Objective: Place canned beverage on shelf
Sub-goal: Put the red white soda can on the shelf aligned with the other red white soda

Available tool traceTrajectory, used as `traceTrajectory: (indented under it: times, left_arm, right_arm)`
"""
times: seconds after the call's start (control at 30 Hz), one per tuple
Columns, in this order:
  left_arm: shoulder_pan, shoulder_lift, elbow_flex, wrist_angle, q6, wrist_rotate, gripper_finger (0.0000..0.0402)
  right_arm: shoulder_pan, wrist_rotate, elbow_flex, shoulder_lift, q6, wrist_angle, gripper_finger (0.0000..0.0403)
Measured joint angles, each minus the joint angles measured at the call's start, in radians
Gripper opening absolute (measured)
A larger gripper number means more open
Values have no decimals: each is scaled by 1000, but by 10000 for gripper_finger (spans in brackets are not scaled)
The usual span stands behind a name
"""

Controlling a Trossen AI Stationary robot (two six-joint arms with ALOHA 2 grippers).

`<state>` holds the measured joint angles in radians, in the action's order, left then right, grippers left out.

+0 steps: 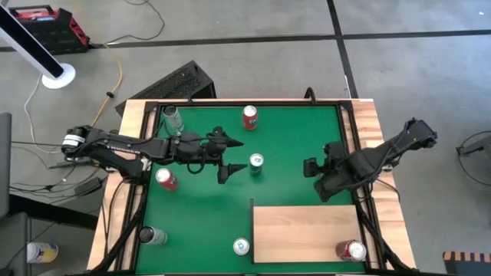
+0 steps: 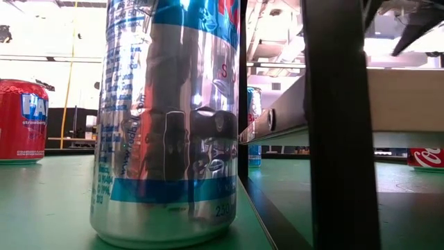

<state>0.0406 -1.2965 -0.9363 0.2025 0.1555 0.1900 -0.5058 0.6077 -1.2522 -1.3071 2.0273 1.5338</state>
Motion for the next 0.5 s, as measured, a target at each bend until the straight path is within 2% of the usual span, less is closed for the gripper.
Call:
traceTrajectory:
  times: [0.13, 0.33, 0.5]
  left_arm:
    - [0, -18, 0, -20, 14, -1, 380]
    - [-2, -32, 1, -32, 13, -36, 380]
    - [-13, -32, 1, -29, 1, -50, 380]
  right_arm:
    - [-56, -32, 1, -76, 131, 33, 368]
    - [-62, -115, 9, -162, 165, 35, 365]
    - [-62, -195, 9, -164, 121, 37, 351]
